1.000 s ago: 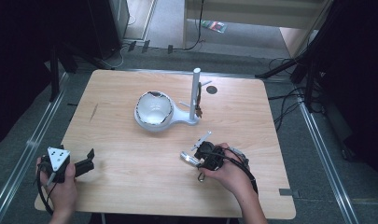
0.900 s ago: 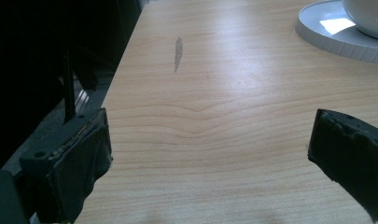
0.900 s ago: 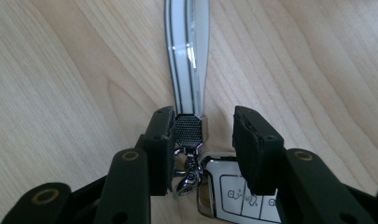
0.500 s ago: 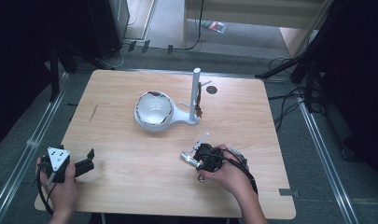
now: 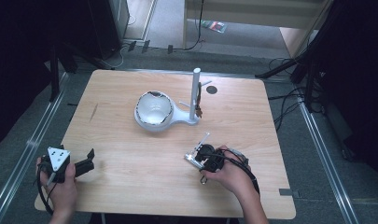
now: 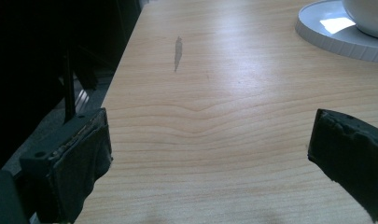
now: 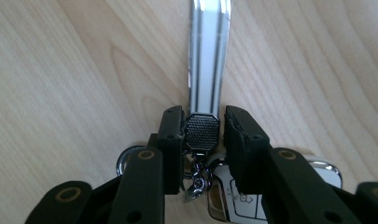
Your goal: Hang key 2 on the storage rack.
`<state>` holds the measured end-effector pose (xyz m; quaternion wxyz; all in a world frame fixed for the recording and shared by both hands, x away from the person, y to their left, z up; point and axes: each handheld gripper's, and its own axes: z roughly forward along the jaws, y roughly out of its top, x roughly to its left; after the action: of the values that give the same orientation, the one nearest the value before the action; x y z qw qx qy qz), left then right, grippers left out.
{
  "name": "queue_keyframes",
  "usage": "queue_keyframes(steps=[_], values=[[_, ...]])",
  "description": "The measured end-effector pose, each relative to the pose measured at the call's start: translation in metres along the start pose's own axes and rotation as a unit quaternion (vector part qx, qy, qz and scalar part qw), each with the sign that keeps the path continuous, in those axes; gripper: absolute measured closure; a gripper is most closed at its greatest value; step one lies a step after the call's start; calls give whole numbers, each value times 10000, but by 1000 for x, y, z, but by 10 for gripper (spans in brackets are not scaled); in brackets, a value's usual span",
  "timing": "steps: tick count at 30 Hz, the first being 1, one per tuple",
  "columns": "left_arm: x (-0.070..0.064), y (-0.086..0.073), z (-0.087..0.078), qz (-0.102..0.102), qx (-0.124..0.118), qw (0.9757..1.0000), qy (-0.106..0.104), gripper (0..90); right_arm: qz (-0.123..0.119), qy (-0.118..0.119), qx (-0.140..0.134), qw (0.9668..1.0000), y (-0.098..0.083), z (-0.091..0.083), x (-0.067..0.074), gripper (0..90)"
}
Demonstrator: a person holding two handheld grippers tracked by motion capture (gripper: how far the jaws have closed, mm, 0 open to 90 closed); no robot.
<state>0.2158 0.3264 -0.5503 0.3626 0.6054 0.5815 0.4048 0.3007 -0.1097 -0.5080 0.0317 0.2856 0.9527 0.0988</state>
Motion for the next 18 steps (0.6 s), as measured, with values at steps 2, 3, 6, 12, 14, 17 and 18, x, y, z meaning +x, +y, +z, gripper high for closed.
queue_keyframes(steps=[2,3,6,12,14,17,18], values=[[0,0,0,1,2,10000,1,0,-4,15,121,9999,-1,-1,0,692],[0,0,0,3,1,10000,2,0,-6,3,184,9998,-1,-1,1,692],[0,0,0,9,6,10000,1,0,6,-25,352,9994,-3,-1,2,693],[0,0,0,14,6,10000,4,0,-16,-179,636,9978,-4,-2,4,714],[0,0,0,18,10,10000,6,0,49,-144,691,9975,-4,-2,6,746],[0,0,0,21,1,10000,6,0,36,-169,764,9969,-2,-2,7,753],[0,0,0,23,1,10000,4,0,28,-175,794,9967,-2,-2,7,754]])
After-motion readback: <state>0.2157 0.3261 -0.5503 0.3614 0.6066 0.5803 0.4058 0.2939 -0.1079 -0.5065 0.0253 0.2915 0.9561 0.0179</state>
